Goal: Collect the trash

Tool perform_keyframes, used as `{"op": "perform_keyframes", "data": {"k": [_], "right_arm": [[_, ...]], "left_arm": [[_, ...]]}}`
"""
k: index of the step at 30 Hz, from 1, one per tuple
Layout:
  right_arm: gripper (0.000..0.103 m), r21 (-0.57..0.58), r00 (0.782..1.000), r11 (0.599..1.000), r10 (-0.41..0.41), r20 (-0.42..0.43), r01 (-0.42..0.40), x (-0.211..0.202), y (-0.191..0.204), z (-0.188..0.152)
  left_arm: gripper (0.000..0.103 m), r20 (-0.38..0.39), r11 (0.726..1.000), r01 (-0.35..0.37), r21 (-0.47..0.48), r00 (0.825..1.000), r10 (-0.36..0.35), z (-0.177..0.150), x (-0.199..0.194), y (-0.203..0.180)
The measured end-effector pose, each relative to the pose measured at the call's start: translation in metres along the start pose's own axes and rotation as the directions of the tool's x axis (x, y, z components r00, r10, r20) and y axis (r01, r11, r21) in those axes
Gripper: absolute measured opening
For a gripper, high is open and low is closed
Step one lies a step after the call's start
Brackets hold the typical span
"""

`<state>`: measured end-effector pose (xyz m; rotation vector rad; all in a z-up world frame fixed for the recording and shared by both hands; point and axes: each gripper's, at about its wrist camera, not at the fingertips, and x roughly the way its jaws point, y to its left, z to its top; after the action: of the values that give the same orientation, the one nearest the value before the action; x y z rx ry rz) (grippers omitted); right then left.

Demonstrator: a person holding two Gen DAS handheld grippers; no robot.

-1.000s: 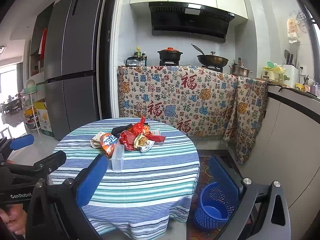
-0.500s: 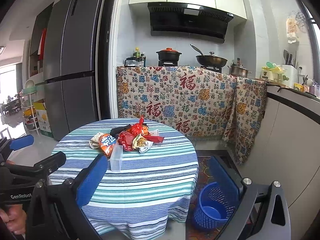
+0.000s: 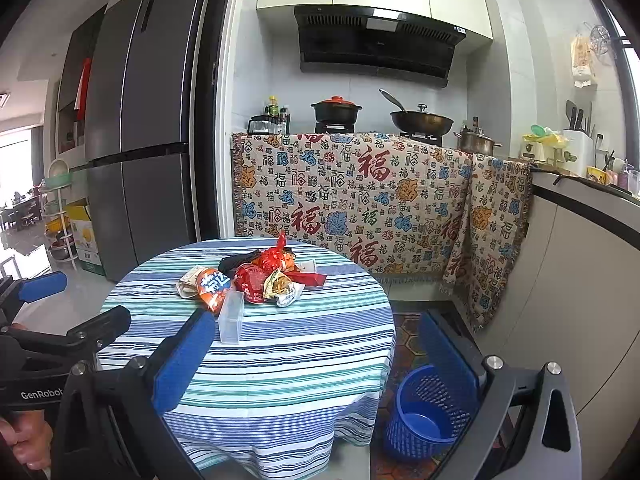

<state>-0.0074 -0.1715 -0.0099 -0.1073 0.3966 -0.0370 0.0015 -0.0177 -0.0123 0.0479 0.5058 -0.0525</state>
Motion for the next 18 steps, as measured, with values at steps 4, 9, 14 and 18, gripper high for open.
{"op": "perform_keyframes", "data": {"k": [4, 9, 14, 18], "right_arm": [[0.103, -0.001, 1.000, 1.000, -0.001, 0.000, 0.001, 0.0001, 0.0002, -0.0001], [0.103, 0.000, 1.000, 1.000, -0.001, 0.000, 0.001, -0.0003, 0.0004, -0.0009], [0.103, -0.001, 1.000, 1.000, -0.002, 0.000, 0.002, -0.0002, -0.0004, -0.0009], [0.103, 0.000, 1.000, 1.000, -0.003, 0.000, 0.003, -0.0005, -0.0014, -0.0013]], "left_arm": [[0.103, 0.000, 1.000, 0.000, 0.000, 1.000, 0.000, 0.0002, 0.0001, 0.0003], [0.103, -0.001, 1.000, 0.001, 0.000, 1.000, -0.001, 0.0005, 0.0003, 0.0008], [0.103, -0.002, 1.000, 0.001, 0.001, 1.000, -0.001, 0.0008, 0.0004, 0.0008], [0.103, -0.004, 1.000, 0.001, 0.001, 1.000, -0.001, -0.0012, -0.0001, 0.0008]]}}
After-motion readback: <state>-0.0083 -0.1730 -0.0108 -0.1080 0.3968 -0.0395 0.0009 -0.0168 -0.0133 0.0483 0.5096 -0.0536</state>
